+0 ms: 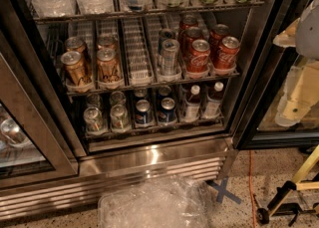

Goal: Pick redbull can from top shelf of fridge

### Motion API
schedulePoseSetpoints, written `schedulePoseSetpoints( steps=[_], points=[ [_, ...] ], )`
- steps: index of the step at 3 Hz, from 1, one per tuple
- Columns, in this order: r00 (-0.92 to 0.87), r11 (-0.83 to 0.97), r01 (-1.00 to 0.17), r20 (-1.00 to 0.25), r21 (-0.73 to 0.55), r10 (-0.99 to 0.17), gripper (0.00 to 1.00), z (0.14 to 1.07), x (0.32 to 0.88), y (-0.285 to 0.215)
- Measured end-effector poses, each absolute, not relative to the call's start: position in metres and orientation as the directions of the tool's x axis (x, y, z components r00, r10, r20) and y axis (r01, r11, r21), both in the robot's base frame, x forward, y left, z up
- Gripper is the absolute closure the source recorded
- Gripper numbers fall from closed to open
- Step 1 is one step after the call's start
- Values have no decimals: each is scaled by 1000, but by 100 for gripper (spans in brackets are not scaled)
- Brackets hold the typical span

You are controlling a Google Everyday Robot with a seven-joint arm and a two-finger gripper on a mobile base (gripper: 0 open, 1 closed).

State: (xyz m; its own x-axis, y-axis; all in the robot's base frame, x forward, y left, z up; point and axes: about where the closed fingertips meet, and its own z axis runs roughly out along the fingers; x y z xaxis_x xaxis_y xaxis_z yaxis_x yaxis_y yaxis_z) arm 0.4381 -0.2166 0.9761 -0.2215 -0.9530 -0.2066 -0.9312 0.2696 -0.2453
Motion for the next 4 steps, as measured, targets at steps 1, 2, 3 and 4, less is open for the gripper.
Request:
schedulePoseSetpoints(
  steps=[1,2,3,4],
  points=[
    [-213,265,-930,-212,-256,-954,0,978,439,-213],
    [-130,188,-947,-226,-259,-965,0,981,446,-187],
    [14,41,-965,-208,-258,-978,0,987,449,-158],
    [14,41,-965,-208,-258,-978,0,987,449,-158]
  ],
)
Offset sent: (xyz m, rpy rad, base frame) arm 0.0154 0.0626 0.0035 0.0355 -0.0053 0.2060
